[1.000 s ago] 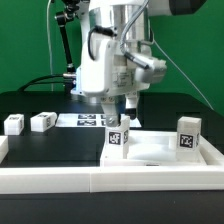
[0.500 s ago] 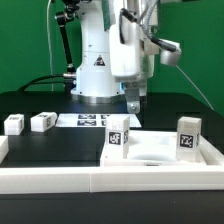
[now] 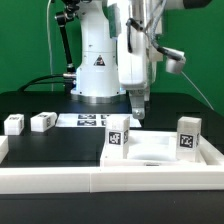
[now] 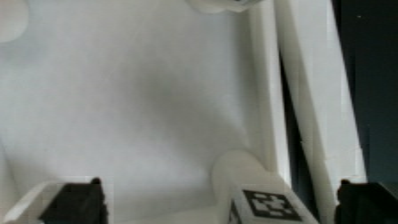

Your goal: Assemble square table

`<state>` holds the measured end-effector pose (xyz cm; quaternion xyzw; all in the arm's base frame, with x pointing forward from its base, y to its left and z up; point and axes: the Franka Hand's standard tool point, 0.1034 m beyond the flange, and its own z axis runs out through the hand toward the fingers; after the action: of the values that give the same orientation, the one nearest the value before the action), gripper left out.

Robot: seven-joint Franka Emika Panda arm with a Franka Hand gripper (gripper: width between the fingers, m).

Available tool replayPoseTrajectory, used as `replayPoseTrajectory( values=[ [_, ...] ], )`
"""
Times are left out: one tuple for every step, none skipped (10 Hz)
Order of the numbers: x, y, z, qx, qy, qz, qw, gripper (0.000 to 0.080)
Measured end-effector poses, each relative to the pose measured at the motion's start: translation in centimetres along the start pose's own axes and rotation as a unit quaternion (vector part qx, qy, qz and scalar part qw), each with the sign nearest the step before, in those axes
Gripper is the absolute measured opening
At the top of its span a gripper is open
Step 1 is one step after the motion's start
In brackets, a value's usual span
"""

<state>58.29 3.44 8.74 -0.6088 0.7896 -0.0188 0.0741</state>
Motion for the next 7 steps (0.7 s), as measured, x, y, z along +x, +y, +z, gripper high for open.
replayPoseTrajectory(
  values=[
    [-0.1,0.88,0.45,-0.006,0.003,-0.006,1.0,0.0649],
    [-0.26,1.23,0.64,-0.009,0.004,-0.008,1.0,0.0649],
    [-0.22,1.17,0.61,-0.009,0.004,-0.008,1.0,0.0649],
    [-0.23,1.18,0.63,-0.009,0.004,-0.008,1.0,0.0649],
    [-0.22,1.19,0.65,-0.009,0.004,-0.008,1.0,0.0649],
    [-0.24,1.25,0.69,-0.009,0.004,-0.008,1.0,0.0649],
    [-0.43,1.88,1.0,-0.013,0.006,-0.008,1.0,0.0649]
  ],
)
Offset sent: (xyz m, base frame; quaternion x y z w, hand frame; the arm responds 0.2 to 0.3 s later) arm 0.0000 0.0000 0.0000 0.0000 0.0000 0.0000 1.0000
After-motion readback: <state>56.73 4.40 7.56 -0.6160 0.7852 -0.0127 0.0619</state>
